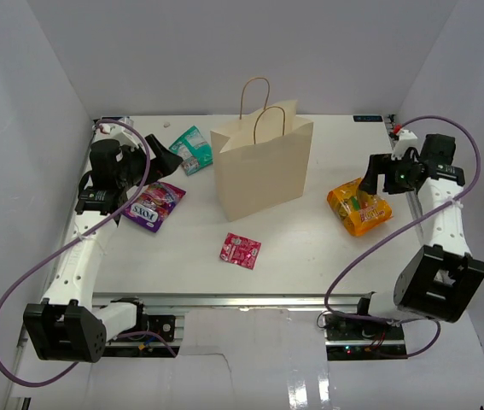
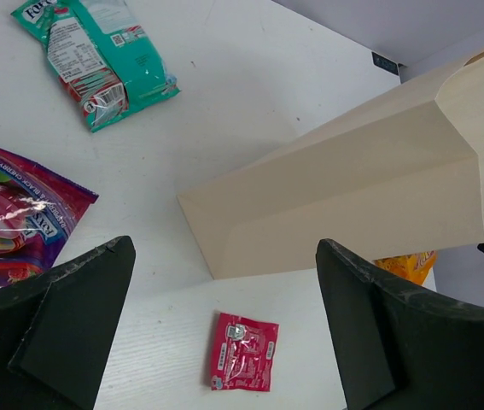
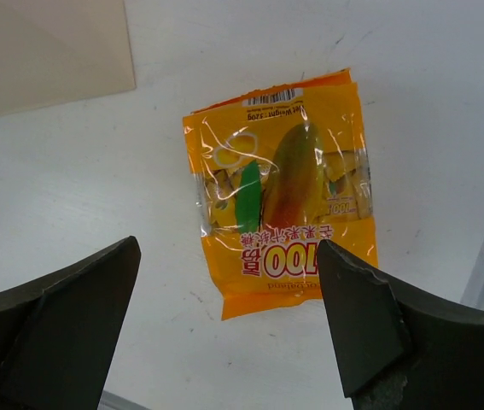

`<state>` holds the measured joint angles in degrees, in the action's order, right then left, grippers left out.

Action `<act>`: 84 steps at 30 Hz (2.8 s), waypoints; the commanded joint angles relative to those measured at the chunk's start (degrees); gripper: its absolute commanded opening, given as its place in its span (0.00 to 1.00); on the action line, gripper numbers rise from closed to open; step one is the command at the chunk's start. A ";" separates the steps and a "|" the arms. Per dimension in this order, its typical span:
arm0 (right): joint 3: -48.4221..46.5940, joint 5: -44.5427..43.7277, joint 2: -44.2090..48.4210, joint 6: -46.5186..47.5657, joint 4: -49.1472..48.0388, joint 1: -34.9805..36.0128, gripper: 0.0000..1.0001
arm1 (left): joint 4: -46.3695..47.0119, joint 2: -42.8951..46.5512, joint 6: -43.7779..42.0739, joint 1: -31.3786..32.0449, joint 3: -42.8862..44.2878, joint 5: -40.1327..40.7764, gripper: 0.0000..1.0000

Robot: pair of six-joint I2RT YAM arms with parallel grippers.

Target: Place the snacks into the paper bag

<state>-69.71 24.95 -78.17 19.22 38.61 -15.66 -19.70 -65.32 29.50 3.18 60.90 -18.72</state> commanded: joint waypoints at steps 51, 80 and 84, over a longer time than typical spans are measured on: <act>-13.70 7.48 -31.96 38.96 16.24 -11.41 0.68 | -1.04 5.99 -0.58 0.34 -6.50 -0.70 0.98; -20.89 18.64 -26.43 41.07 25.89 -11.06 0.08 | -1.39 5.12 -0.23 0.34 -5.10 -1.23 0.98; -25.20 21.53 -23.35 40.90 27.48 -10.09 0.08 | -1.13 4.59 -0.05 0.34 -4.57 -1.49 0.98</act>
<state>-89.60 39.46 -107.55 59.07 63.48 -26.44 -20.84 -60.69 29.41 3.22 53.87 -19.35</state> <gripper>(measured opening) 0.081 0.981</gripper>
